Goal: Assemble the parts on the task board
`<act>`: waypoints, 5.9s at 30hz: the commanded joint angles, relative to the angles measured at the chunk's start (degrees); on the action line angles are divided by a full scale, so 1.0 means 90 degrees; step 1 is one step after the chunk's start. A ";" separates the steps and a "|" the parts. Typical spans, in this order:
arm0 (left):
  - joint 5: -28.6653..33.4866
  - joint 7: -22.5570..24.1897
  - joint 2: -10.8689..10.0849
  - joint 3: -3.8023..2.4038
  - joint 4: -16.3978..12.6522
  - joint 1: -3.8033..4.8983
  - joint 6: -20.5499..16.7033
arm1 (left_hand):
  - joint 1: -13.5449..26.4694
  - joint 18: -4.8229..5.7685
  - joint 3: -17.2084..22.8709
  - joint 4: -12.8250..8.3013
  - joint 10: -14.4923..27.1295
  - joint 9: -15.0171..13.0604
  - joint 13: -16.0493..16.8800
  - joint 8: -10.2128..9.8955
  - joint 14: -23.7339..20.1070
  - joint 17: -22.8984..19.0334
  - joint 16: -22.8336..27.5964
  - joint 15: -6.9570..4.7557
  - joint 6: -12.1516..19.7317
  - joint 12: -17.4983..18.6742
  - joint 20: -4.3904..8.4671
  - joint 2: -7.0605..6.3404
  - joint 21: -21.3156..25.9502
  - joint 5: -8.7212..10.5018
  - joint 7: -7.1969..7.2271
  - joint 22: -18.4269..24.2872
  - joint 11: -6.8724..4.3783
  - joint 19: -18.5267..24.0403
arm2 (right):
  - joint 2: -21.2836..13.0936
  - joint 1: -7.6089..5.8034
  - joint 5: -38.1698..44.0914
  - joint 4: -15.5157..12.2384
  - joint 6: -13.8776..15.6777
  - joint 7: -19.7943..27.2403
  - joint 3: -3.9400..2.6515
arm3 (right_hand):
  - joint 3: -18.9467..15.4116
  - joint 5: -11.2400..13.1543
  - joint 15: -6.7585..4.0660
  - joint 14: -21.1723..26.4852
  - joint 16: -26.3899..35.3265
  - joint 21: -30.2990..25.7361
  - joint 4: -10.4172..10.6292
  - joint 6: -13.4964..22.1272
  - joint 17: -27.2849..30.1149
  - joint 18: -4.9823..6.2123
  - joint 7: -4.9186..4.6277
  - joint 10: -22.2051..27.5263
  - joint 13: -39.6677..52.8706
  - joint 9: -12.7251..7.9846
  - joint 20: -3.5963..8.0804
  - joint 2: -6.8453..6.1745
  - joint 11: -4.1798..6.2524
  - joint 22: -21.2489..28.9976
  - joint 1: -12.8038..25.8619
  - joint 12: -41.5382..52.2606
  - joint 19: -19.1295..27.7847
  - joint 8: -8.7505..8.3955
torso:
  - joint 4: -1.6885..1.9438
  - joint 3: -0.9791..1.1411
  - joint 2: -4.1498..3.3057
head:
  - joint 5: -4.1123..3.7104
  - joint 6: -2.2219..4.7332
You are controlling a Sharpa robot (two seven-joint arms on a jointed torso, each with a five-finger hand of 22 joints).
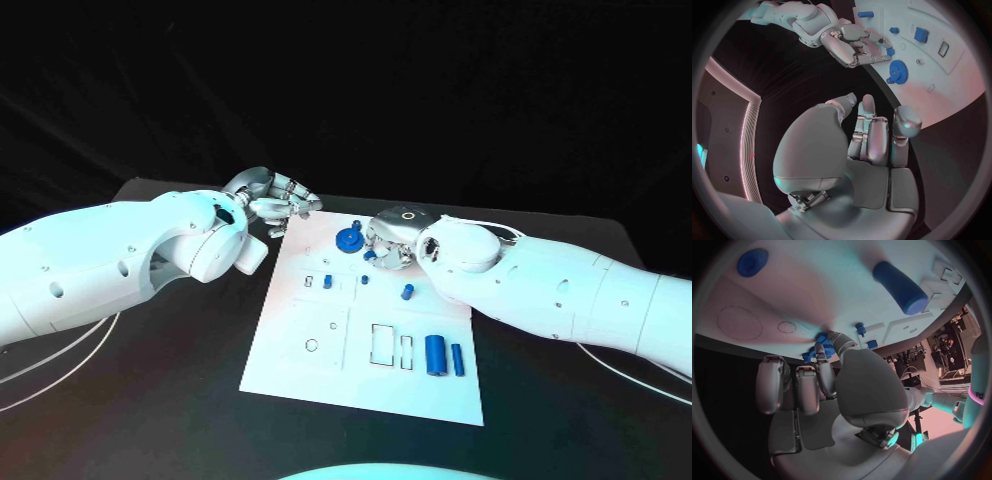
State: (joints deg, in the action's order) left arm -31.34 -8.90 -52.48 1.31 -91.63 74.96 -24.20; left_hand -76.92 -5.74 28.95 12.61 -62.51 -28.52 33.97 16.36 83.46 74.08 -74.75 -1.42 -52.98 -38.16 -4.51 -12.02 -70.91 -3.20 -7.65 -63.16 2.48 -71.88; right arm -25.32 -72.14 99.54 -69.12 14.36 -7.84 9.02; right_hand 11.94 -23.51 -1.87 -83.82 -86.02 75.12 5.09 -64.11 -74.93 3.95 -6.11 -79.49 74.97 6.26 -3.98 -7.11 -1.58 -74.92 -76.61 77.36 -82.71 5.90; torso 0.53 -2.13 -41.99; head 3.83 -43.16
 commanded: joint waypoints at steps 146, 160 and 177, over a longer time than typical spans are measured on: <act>-0.0138 -0.0548 0.0209 0.0096 0.0205 -0.0111 0.0516 | 0.0183 0.0104 -0.0959 0.0353 -0.0393 0.0895 -0.0225 -0.0250 0.0333 0.0578 -0.0648 -0.0034 -0.0379 -0.0330 0.0061 0.0189 -0.0528 0.0011 0.0105 -0.0768 -0.0054 -0.0615 | -0.0024 -0.0043 -0.0585 -0.0072 -0.0715 -0.0242 -0.0010 | 0.0439 0.0233 -0.0066 -0.0540 -0.0042 -0.0003 -0.0071 -0.0119 -0.1085 -0.0095 0.0028 -0.0253 0.0393 -0.0023 0.0013 0.0130 0.0031 -0.1079 0.0030 0.0261 -0.0081 0.0217 | 0.0009 -0.0005 0.0001 | -0.0037 -0.0038; -0.0135 -0.0538 0.0212 0.0096 0.0219 -0.0111 0.0505 | 0.0182 0.0101 -0.1012 0.0370 -0.0384 0.0932 -0.0238 -0.0269 0.0332 0.0575 -0.0646 -0.0028 -0.0374 -0.0329 0.0061 0.0172 -0.0518 0.0013 0.0094 -0.0758 -0.0043 -0.0606 | -0.0192 -0.0041 -0.0609 -0.0334 -0.0036 -0.0270 -0.0016 | 0.0432 0.0236 -0.0074 -0.0545 -0.0054 0.0055 -0.0043 -0.0145 -0.1103 -0.0107 0.0043 -0.0268 0.0413 -0.0011 0.0018 0.0104 0.0040 -0.1105 0.0093 0.0274 -0.0109 0.0235 | 0.0001 -0.0001 0.0003 | -0.0030 -0.0003; -0.0082 -0.0544 0.0241 0.0097 0.0250 -0.0112 0.0550 | 0.0218 0.0105 -0.1070 0.0412 -0.0387 0.0971 -0.0249 -0.0286 0.0336 0.0588 -0.0660 -0.0021 -0.0376 -0.0335 0.0056 0.0184 -0.0529 0.0012 0.0087 -0.0776 -0.0036 -0.0614 | -0.0336 -0.0052 -0.0616 -0.0567 0.0308 -0.0330 -0.0049 | 0.0430 0.0236 -0.0076 -0.0546 -0.0057 0.0082 -0.0034 -0.0147 -0.1107 -0.0113 0.0045 -0.0266 0.0409 -0.0008 0.0020 0.0094 0.0043 -0.1116 0.0112 0.0269 -0.0122 0.0237 | 0.0004 -0.0006 0.0004 | -0.0029 0.0018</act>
State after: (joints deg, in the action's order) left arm -32.34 -13.99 -50.47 2.22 -89.32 73.94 -20.10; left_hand -74.78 -5.73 19.66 16.21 -65.90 -19.85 31.80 14.14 83.99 74.93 -80.42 -1.33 -56.19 -40.83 -4.09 -10.25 -75.43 -3.20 -6.73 -70.07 2.17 -76.99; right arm -28.31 -72.59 93.70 -74.02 15.77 -10.26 8.61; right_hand 15.80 -21.27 -2.07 -84.02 -86.23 75.55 4.37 -65.02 -74.94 3.96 -5.62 -81.63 74.93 6.08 -3.88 -6.14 -1.28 -74.90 -76.08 79.64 -83.63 7.72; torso 0.56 -2.15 -41.96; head 3.57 -42.99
